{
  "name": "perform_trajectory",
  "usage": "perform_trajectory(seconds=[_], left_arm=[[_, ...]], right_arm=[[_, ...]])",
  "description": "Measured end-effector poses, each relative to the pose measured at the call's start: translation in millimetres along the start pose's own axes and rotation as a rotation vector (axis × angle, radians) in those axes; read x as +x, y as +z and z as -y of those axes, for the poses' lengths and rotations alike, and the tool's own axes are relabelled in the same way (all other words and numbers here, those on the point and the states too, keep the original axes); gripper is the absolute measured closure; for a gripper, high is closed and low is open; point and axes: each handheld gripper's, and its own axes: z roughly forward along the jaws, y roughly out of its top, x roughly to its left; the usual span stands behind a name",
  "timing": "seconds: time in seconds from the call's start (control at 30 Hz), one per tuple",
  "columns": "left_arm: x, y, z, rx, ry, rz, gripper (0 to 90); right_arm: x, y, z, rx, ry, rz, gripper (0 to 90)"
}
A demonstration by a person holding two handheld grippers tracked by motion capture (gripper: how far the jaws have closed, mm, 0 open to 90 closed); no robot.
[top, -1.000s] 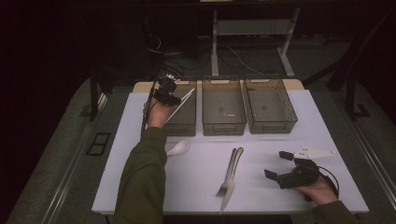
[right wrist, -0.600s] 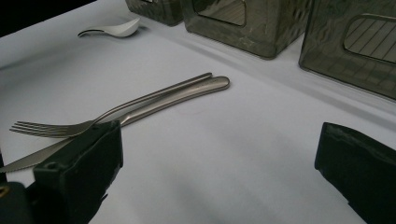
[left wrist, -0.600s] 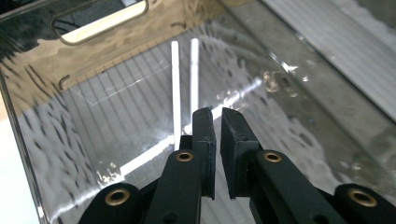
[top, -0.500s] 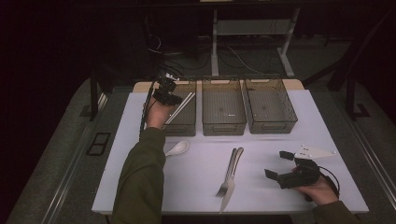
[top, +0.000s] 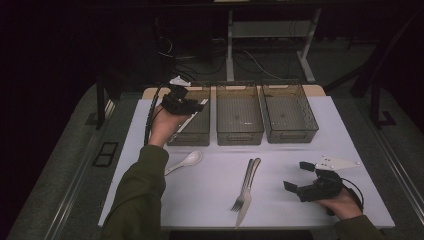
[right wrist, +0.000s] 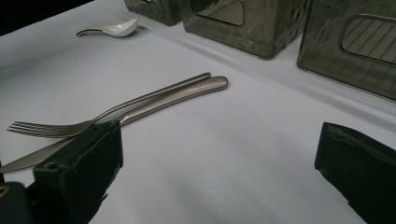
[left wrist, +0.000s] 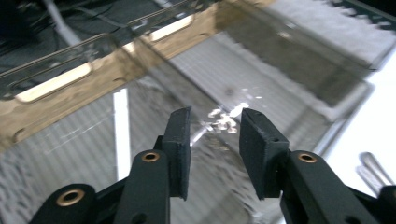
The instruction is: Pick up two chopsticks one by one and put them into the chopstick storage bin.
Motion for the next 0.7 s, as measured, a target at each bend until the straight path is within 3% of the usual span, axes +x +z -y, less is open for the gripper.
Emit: perform_trajectory(seconds=[0.37, 0.7], left_arm=[[-40.8, -20.9, 22.5, -0.042, 0.087, 0.098, 43.2], [-69.5, -30.0, 54.3, -0.054, 0.130, 0.127, 30.9]], right_arm=[[-1.0, 0.0, -0.2, -0.002, 0.003, 0.000, 1.1], [0.1, -0.7, 0.2, 0.002, 0.005, 0.004, 1.1]])
